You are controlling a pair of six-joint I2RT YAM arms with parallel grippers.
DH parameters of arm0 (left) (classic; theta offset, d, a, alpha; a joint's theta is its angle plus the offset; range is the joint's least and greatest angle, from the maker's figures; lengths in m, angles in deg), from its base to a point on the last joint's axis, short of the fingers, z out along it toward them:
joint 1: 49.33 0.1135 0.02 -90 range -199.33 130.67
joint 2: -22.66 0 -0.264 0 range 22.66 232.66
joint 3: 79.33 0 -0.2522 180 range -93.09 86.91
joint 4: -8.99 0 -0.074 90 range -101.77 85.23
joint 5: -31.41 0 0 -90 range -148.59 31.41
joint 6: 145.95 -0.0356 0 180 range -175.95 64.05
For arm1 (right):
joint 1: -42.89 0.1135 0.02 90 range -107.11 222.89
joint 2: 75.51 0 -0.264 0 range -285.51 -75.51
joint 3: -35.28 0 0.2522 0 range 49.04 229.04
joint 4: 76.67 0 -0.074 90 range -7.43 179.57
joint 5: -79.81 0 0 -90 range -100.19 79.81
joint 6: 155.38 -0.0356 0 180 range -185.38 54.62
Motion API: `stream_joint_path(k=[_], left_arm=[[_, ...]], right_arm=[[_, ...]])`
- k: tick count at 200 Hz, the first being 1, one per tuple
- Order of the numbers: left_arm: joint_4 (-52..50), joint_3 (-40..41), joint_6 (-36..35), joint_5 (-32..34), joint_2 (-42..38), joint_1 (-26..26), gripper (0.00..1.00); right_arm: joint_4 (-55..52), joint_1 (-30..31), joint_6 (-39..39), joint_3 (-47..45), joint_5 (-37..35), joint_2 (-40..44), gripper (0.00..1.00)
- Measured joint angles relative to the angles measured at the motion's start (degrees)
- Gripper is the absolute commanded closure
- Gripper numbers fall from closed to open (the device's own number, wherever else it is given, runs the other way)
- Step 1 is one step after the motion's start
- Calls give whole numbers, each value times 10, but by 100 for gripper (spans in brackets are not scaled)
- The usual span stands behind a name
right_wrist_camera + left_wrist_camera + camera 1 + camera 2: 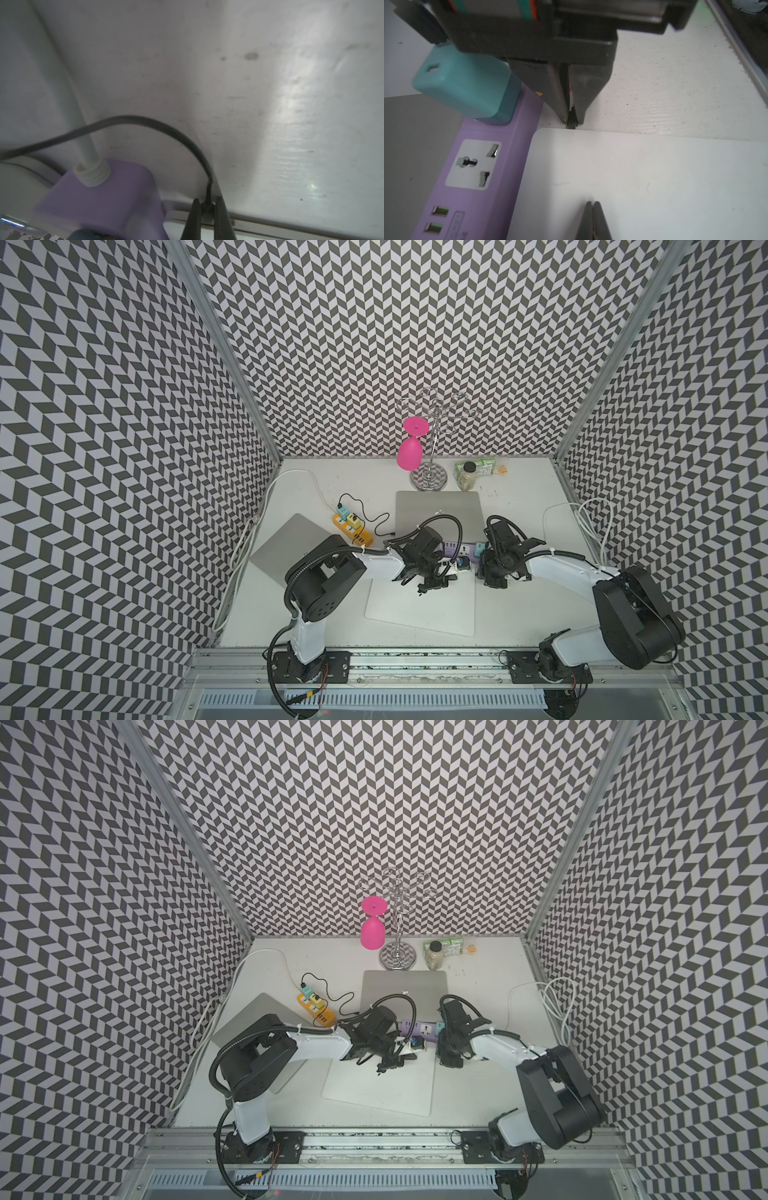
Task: Unplug the laptop charger
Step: Remove the charging cable from the laptop.
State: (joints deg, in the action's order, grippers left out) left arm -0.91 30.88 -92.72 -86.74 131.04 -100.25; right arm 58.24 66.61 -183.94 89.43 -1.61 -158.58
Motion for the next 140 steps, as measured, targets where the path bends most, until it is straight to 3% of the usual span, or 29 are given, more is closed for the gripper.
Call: stream_joint_path(k=[34, 50, 59, 75, 140], left_arm=[[0, 0, 0, 0, 0, 0, 100], [0, 0, 0, 0, 0, 0, 100], [0, 0, 0, 0, 0, 0, 100], [0, 0, 0, 0, 0, 0, 100], [0, 0, 0, 1, 0, 0, 100]], right_arm=[[-7, 0, 0, 3, -3, -3, 96], [-9, 0, 0, 4, -5, -3, 83], [-11, 0, -1, 5, -9, -3, 69], [-16, 0, 2, 9, -18, -2, 61], [-59, 1, 12, 16, -52, 14, 55]])
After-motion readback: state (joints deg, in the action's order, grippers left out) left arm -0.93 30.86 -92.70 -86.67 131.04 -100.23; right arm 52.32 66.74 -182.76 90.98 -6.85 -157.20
